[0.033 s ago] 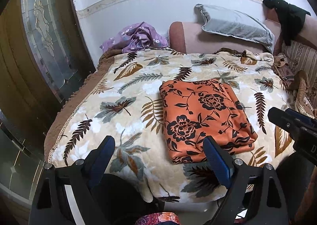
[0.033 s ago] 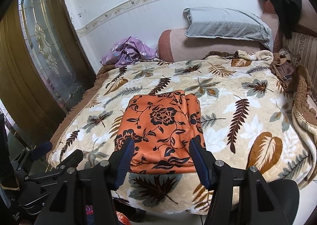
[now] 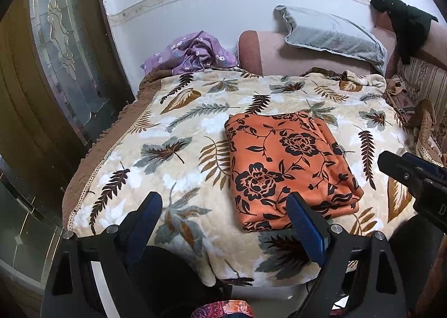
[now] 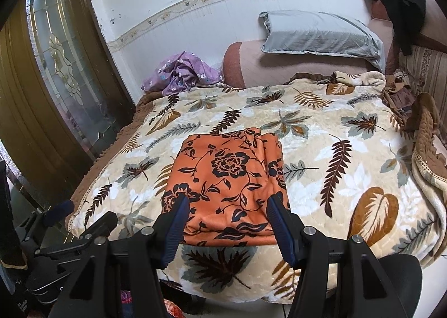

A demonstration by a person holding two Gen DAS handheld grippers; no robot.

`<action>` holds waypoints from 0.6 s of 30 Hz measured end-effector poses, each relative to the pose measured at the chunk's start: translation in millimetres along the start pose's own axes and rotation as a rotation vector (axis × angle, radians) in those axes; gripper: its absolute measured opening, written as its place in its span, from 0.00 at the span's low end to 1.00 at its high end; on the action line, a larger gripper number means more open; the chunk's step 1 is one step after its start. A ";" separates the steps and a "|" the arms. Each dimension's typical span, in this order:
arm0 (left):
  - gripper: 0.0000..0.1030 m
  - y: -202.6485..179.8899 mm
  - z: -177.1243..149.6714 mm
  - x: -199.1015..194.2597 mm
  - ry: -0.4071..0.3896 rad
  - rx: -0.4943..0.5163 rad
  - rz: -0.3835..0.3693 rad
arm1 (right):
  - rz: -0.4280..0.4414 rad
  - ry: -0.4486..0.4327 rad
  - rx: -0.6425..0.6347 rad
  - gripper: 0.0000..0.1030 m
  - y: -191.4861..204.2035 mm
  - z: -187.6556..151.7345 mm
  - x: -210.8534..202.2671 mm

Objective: Fold small clothes

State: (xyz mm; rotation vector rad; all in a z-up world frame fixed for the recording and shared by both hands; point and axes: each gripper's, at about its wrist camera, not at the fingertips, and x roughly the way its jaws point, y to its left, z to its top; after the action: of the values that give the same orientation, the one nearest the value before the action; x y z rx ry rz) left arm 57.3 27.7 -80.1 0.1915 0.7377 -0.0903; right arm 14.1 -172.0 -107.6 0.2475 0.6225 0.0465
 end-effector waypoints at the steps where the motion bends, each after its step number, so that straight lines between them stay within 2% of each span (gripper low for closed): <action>1: 0.88 0.0 0.6 0.4 0.001 0.001 -0.001 | 0.000 0.000 -0.001 0.60 0.0 -0.2 -0.1; 18: 0.88 -0.2 4.7 11.8 0.013 0.015 -0.011 | 0.000 0.015 -0.002 0.60 0.9 6.9 15.4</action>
State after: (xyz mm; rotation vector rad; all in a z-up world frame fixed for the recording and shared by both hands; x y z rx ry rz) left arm 69.0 26.4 -84.7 0.2023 0.7509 -0.1050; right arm 30.6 -170.7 -110.7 0.2453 0.6375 0.0488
